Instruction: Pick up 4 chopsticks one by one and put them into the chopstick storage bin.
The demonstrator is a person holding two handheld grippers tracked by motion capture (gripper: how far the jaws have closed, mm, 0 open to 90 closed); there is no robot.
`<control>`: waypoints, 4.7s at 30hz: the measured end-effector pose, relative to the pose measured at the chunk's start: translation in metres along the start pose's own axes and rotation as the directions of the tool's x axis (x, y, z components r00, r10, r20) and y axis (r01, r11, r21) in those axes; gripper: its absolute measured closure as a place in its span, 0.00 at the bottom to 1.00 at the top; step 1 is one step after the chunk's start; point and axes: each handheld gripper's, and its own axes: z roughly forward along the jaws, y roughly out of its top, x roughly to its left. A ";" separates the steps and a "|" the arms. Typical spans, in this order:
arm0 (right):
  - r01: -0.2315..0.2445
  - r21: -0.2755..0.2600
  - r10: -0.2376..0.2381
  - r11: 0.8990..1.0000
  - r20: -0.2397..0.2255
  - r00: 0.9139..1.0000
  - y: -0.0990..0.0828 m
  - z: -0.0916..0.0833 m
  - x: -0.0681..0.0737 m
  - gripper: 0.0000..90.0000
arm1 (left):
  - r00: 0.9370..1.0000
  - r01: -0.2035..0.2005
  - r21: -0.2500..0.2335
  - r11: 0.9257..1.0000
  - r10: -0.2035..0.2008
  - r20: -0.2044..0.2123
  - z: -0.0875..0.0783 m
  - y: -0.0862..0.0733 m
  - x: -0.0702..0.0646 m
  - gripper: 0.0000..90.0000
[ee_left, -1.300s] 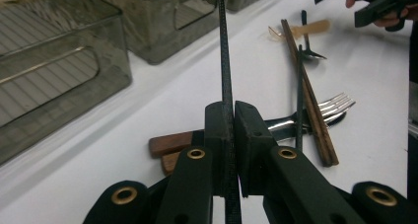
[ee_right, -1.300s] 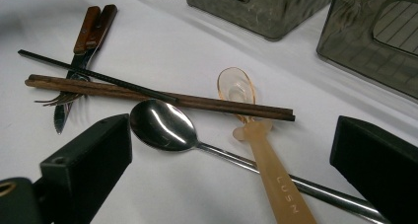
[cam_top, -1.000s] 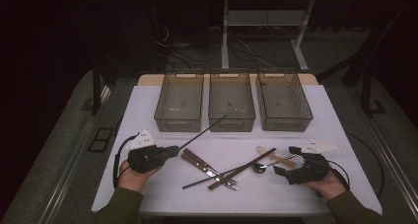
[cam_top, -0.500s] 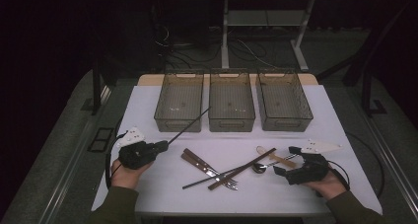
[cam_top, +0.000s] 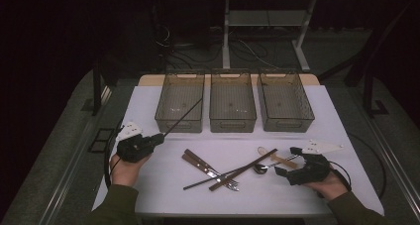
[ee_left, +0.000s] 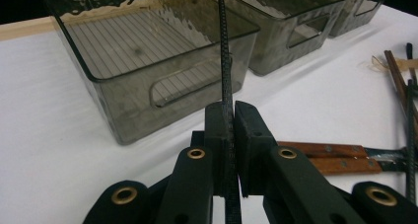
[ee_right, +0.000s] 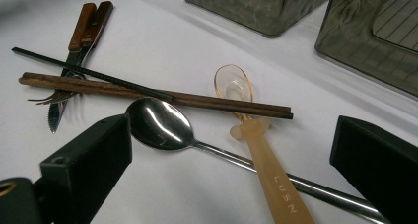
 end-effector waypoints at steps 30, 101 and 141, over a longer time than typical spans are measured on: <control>-0.001 0.004 0.001 1.000 0.006 1.000 0.000 0.001 0.000 0.03 | 0.999 0.031 -0.029 0.999 -0.032 -0.020 0.037 0.040 0.020 0.94; -0.009 0.000 0.009 1.000 0.007 1.000 0.000 -0.001 -0.001 0.03 | 0.996 0.055 0.056 0.997 -0.051 -0.071 0.088 0.067 0.055 0.57; -0.052 -0.021 0.053 0.998 0.033 0.998 -0.003 -0.006 0.005 0.03 | 0.975 -0.124 0.045 0.991 0.113 0.192 0.046 0.026 -0.043 0.38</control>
